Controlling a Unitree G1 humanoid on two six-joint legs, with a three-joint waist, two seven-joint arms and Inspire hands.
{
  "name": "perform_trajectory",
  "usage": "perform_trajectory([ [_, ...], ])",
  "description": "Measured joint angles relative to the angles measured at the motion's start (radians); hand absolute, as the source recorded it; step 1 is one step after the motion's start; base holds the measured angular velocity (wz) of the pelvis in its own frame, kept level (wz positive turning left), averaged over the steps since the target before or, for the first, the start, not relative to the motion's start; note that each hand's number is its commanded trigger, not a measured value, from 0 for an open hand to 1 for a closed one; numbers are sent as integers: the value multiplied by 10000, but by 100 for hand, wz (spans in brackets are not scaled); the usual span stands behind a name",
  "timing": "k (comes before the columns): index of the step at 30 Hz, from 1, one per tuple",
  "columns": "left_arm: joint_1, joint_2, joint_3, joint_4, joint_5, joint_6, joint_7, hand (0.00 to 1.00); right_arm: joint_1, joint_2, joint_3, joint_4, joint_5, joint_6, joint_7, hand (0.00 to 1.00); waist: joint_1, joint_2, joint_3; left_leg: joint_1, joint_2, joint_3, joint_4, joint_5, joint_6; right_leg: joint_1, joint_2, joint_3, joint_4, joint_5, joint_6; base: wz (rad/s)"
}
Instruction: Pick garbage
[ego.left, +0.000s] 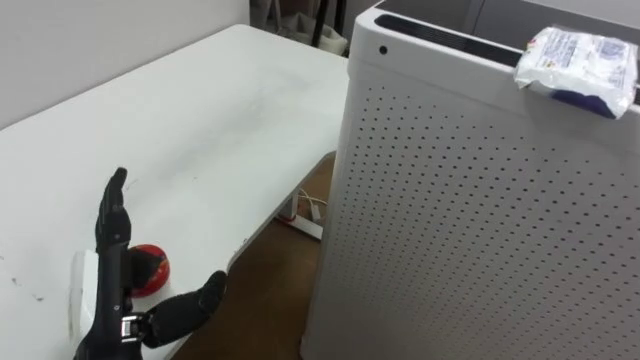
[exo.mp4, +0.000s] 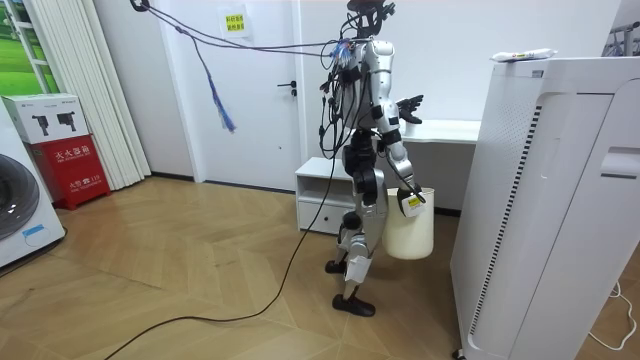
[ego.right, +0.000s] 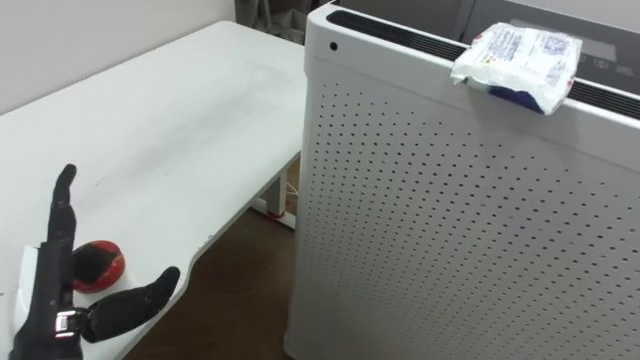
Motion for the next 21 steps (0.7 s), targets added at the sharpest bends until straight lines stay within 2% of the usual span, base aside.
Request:
perform_trajectory([
  [16,-10,-1,28,356,12,-44,297,0,30,2,-2,-297,-394,-2,1,100,-27,14,30,29,-2,-63,-95,15,-19,1,3,-20,-10,-1,1,0],
  [21,-132,-1,157,724,14,-290,498,0,32,3,-1,-301,-384,-2,-6,100,-10,-21,51,33,-3,-61,-99,23,-31,22,3,-28,-9,-1,1,0],
])
